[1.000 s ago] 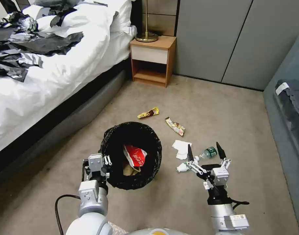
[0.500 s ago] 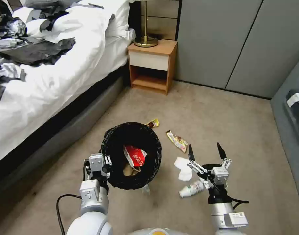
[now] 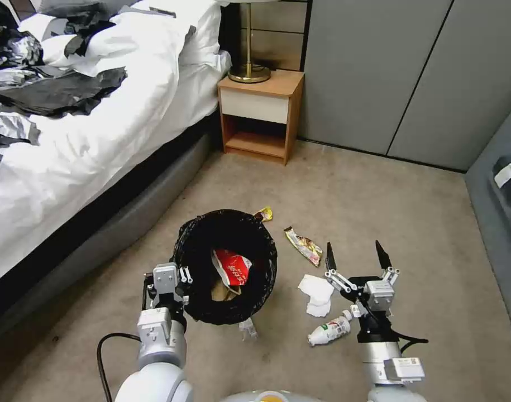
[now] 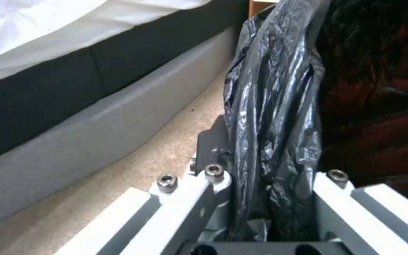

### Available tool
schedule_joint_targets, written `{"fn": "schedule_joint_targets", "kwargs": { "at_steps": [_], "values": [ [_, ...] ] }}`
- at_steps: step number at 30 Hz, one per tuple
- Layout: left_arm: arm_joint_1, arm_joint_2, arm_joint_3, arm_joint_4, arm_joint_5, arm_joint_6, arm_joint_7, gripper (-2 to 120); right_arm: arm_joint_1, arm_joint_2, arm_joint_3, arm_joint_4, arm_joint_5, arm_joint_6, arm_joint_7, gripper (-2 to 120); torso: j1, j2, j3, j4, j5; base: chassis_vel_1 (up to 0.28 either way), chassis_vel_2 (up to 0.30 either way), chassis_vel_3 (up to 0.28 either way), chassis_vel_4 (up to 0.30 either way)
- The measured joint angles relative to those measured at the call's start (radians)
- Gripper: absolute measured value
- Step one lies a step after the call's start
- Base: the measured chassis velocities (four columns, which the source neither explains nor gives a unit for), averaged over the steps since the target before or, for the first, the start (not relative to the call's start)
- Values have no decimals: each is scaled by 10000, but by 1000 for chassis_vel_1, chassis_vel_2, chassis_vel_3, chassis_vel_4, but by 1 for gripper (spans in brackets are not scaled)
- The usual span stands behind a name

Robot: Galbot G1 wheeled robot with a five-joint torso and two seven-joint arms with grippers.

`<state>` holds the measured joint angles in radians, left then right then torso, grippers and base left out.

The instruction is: Pick up the trash bin, then pick up the garbage from the floor and place it into the trash bin.

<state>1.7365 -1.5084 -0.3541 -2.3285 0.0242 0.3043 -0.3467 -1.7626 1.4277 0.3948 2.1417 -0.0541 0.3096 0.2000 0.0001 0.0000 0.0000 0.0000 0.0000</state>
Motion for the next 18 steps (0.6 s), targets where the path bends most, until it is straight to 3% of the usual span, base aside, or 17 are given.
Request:
{"fn": "schedule_joint_targets", "kwargs": {
  "at_steps": [5,6,7,9,10,14,18],
  "values": [
    [13,8,1,-32,3,-3,0,1,-129,-169,-88,338,345,-1355,492,100,0,0,0,0,-1,0,0,0,0],
    [-1,15,2,-33,4,-3,0,1,-154,-255,-108,518,604,-2225,704,100,0,0,0,0,0,0,0,0,0],
    [-1,15,2,-33,4,-3,0,1,-154,-255,-108,518,604,-2225,704,100,0,0,0,0,0,0,0,0,0],
    [-23,17,16,-34,4,-3,-1,1,-171,-460,-144,869,1277,-4010,1080,100,0,0,0,0,-1,0,0,0,0],
    [-23,17,16,-34,4,-3,-1,1,-171,-460,-144,869,1277,-4010,1080,100,0,0,0,0,-1,0,0,0,0],
    [-14,18,62,-35,24,-8,-1,1,100,-821,-326,1226,3210,-6626,2068,100,-1,0,0,0,0,0,0,0,0],
    [3,14,70,-35,37,-37,-1,1,246,-957,-375,1246,4207,-7429,2463,100,-1,0,0,0,0,0,0,0,0]
  ]
}}
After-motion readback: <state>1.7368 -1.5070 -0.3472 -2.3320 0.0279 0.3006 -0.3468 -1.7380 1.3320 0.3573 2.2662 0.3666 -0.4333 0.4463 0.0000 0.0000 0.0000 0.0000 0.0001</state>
